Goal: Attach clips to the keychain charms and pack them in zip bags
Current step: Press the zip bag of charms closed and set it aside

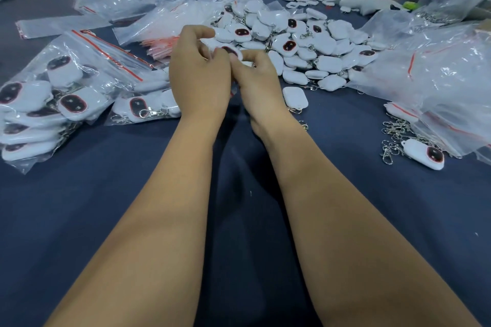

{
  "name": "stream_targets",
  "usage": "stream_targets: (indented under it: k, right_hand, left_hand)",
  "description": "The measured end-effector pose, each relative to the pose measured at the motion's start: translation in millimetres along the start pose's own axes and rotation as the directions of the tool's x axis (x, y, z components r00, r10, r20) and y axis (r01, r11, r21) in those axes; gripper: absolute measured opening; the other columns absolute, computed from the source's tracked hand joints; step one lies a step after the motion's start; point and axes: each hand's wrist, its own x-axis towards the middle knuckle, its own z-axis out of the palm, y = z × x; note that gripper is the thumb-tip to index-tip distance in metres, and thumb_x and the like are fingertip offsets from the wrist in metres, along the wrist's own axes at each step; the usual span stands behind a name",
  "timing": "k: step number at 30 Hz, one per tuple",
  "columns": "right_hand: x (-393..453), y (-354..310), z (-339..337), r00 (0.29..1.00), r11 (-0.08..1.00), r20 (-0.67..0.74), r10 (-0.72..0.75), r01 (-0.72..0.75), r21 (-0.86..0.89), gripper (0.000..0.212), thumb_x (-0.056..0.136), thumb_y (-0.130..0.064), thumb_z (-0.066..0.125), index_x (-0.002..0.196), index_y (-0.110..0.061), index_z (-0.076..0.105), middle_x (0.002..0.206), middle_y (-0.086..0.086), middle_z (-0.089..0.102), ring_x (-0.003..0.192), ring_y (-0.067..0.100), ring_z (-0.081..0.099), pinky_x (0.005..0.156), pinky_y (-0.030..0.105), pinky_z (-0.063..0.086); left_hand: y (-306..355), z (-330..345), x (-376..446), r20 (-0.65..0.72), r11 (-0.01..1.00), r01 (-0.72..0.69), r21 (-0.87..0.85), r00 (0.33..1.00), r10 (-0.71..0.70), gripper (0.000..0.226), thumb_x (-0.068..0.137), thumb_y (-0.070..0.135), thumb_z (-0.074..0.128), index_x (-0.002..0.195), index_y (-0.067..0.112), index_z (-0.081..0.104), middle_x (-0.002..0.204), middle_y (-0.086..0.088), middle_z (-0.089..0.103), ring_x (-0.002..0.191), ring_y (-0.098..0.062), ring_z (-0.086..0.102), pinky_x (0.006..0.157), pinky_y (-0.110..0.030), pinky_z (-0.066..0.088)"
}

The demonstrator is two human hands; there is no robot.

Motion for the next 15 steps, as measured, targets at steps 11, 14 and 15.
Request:
stream_targets:
  k: [11, 14, 15]
  right_hand:
    - [-3, 2, 16, 0.973, 0.967, 0.217, 0.077, -0.019, -0.254, 0.013, 0.092, -0.009, 0.053, 0.088, -0.013, 0.065, 0.112, 0.014, 0.052, 0.095, 0.021, 0.053, 0.081, 0.034, 0.041]
    - [-2, 8, 7, 0.972, 0.970, 0.233, 0.007, 0.051, -0.239, 0.021, 0.100, -0.006, 0.049, 0.083, -0.008, 0.062, 0.080, 0.008, 0.059, 0.077, 0.018, 0.051, 0.075, 0.033, 0.041]
    - [-2, 7, 6, 0.981, 0.984, 0.196, 0.003, 0.032, -0.177, 0.020, 0.100, -0.006, 0.049, 0.086, -0.008, 0.064, 0.083, 0.011, 0.061, 0.079, 0.021, 0.054, 0.077, 0.036, 0.044]
  left_hand:
    - [0, -4, 6, -0.119, 0.961, 0.053, -0.272, 0.989, -0.088, 0.023, 0.083, 0.002, 0.055, 0.088, 0.021, 0.065, 0.083, 0.012, 0.065, 0.079, -0.002, 0.060, 0.079, -0.014, 0.047]
    - [0, -3, 6, -0.060, 0.935, 0.087, -0.345, 0.992, -0.115, 0.026, 0.083, 0.000, 0.052, 0.087, 0.020, 0.068, 0.081, 0.008, 0.067, 0.077, -0.003, 0.061, 0.077, -0.015, 0.047]
    - [1, -3, 7, -0.043, 0.925, 0.092, -0.367, 0.992, -0.116, 0.025, 0.083, 0.000, 0.052, 0.087, 0.018, 0.068, 0.082, 0.005, 0.067, 0.077, -0.005, 0.060, 0.077, -0.016, 0.047]
